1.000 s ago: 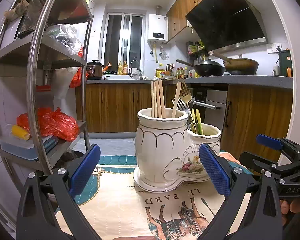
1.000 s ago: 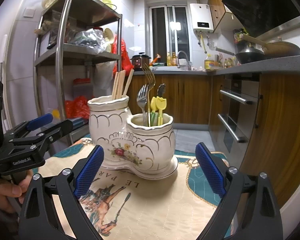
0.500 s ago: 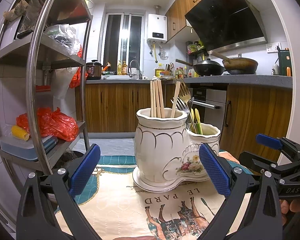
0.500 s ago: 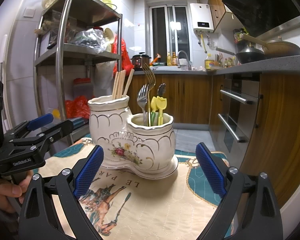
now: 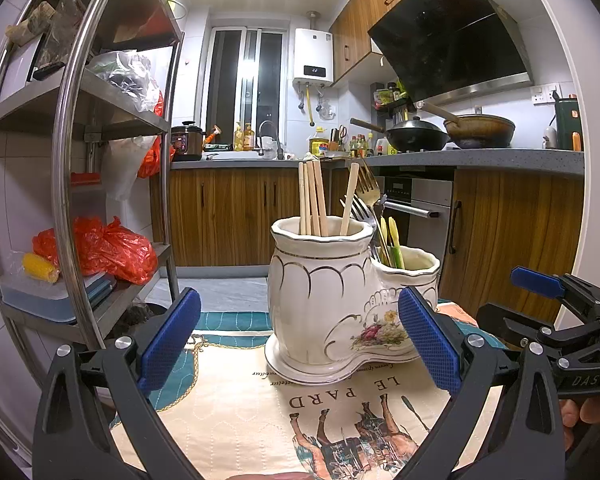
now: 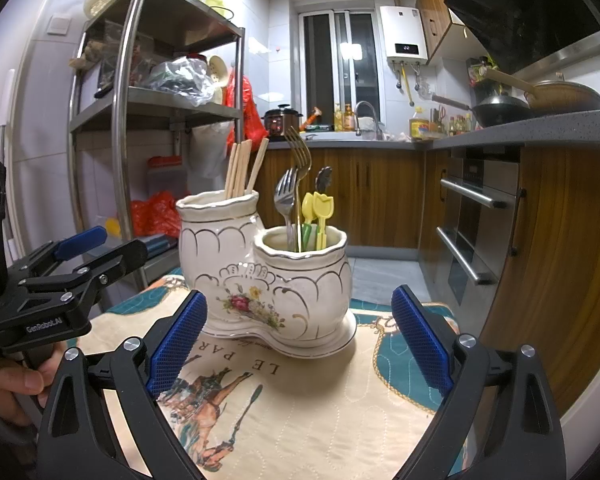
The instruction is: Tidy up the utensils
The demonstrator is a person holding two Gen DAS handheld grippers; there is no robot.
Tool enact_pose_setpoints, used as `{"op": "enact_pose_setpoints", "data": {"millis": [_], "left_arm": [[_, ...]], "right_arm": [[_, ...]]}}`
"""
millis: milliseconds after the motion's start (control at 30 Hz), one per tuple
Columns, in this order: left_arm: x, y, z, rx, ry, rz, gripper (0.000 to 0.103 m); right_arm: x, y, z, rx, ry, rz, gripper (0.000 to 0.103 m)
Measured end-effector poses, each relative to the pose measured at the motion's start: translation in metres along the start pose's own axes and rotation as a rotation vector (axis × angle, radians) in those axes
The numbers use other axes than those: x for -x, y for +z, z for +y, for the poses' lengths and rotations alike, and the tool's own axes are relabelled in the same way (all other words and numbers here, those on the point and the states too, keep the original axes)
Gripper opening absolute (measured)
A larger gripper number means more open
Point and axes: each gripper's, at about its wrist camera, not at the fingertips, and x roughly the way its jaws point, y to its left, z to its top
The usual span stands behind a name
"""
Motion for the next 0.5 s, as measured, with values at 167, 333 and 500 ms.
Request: {"op": "enact_pose_setpoints", "data": {"millis": [167, 333, 500], "left_arm": [[0.0004, 0.0002, 0.0004, -0.001, -0.002, -0.001, 0.098], [0.0006, 0.0001, 0.0002, -0.003, 0.000, -0.002, 0.098], [0.0004, 0.0000, 0.0002, -0.003, -0.003, 0.000, 0.098]], "right_arm": [[0.0002, -0.0001, 0.0003, 0.001, 0.000, 0.000, 0.094], [0.0001, -0.0001, 0.0004, 0.001, 0.000, 0.000, 0.094], [-0.0002, -0.0001, 0.0005, 0.001, 0.000, 0.001, 0.094]]}}
